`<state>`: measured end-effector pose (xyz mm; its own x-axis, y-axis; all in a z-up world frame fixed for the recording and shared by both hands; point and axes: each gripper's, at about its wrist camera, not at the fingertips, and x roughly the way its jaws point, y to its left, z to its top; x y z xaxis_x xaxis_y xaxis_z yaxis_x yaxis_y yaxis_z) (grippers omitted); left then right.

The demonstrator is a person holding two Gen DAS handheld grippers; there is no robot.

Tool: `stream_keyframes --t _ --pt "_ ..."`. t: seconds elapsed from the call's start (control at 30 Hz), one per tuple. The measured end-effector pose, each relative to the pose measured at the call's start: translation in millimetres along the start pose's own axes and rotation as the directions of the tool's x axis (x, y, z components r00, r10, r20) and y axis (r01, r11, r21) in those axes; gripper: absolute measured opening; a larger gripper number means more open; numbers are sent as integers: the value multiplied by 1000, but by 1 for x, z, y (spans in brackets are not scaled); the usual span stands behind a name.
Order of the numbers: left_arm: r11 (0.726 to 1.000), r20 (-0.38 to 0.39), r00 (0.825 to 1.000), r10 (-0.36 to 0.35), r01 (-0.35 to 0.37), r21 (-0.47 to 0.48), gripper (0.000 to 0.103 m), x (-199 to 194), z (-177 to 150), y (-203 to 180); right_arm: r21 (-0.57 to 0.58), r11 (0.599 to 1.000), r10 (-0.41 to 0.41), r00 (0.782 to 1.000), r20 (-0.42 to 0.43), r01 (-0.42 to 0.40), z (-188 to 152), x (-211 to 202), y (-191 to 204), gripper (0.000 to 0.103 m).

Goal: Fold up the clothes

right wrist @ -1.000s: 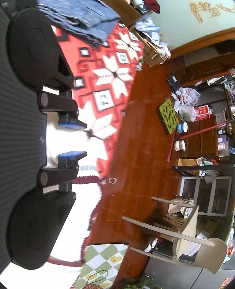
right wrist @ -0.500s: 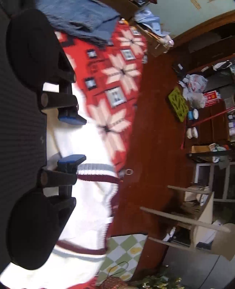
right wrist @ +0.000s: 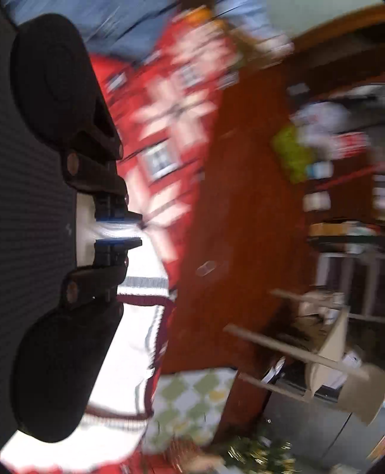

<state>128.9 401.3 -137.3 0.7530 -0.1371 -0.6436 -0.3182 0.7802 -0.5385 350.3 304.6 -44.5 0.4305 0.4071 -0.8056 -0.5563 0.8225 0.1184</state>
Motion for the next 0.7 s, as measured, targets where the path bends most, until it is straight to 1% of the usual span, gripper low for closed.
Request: stream_keyframes --t 0.03,0.1,0.13,0.17,0.2,0.23,0.3,0.4,0.5,0.57,0.6,0.7 --pt "1000 -3 1000 -2 2 4 32 0 0 -1 56 997 53 996 69 -57 1 -9 -8 10" --pt "1000 -6 1000 -3 3 14 32 0 -1 -2 177 972 131 980 150 -157 1 -19 -27 12" --pt "1000 -6 1000 -3 3 17 32 1 -1 -2 243 951 164 979 124 -190 0 -14 -38 12" --pt "1000 -7 1000 -5 5 18 32 1 -1 -2 281 939 176 980 97 -196 -3 -8 -45 13" --pt "1000 -8 1000 -6 6 18 32 1 -1 -2 296 940 156 985 74 -171 -6 -4 -50 18" --pt "1000 -8 1000 -7 7 18 32 1 -1 -1 285 949 127 991 48 -136 -10 -1 -53 19" --pt "1000 -9 1000 -11 11 12 32 1 -1 0 235 967 98 995 14 -99 -16 0 -57 26" --pt "1000 -9 1000 -14 14 8 32 1 -1 1 157 986 62 997 -34 -56 -25 -3 -61 26" --pt "1000 -10 1000 -14 14 6 32 0 -1 1 116 993 11 995 -95 0 -38 -5 -61 24" --pt "1000 -12 1000 -15 15 4 33 0 -1 1 89 996 -12 995 -100 21 -36 -6 -61 25" --pt "1000 -11 1000 -14 14 0 32 0 -1 1 80 996 -28 996 -85 35 -35 -10 -59 26" --pt "1000 -10 1000 -17 17 -11 32 0 -1 1 -16 1000 5 1000 11 -5 -17 -23 -36 26"
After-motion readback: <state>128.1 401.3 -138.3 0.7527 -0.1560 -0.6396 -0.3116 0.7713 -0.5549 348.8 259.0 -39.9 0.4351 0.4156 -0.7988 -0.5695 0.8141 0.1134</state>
